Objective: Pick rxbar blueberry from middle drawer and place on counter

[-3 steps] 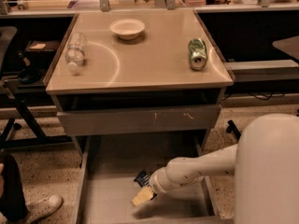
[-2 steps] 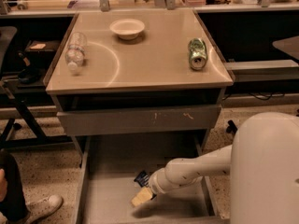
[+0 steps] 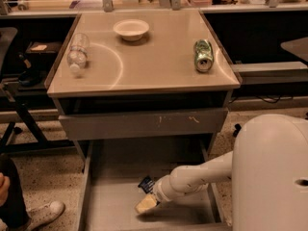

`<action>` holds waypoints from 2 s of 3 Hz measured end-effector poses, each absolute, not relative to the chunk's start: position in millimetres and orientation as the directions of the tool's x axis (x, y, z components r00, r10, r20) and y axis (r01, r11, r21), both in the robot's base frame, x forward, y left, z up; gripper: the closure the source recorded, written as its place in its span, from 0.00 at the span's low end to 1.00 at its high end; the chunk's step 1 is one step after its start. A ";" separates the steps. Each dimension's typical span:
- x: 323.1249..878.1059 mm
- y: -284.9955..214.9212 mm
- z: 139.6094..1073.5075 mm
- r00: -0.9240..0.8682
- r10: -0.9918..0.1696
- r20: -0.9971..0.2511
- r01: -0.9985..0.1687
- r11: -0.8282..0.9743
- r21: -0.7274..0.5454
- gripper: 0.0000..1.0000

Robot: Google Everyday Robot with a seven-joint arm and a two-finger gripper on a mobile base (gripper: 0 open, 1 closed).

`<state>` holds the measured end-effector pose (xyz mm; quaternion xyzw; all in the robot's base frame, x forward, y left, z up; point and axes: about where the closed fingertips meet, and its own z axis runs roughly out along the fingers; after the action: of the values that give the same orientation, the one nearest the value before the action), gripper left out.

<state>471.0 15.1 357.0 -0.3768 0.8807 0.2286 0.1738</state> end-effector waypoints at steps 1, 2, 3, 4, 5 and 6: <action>471.0 15.1 357.0 -0.656 -0.584 -0.478 -0.743 0.612 0.272 0.35; 471.0 15.1 357.0 -0.656 -0.584 -0.478 -0.743 0.612 0.272 0.58; 471.0 15.2 356.9 -0.656 -0.584 -0.478 -0.743 0.611 0.272 0.82; 471.0 15.2 356.9 -0.656 -0.584 -0.478 -0.743 0.611 0.272 1.00; 471.0 15.2 356.9 -0.656 -0.584 -0.478 -0.743 0.611 0.272 1.00; 471.0 15.2 359.3 -0.656 -0.584 -0.478 -0.743 0.611 0.272 1.00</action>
Offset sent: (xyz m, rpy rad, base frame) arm 0.0000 0.0000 0.0000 0.0000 0.0000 0.0000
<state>471.0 15.2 359.3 -0.3768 0.8807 0.2287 0.1737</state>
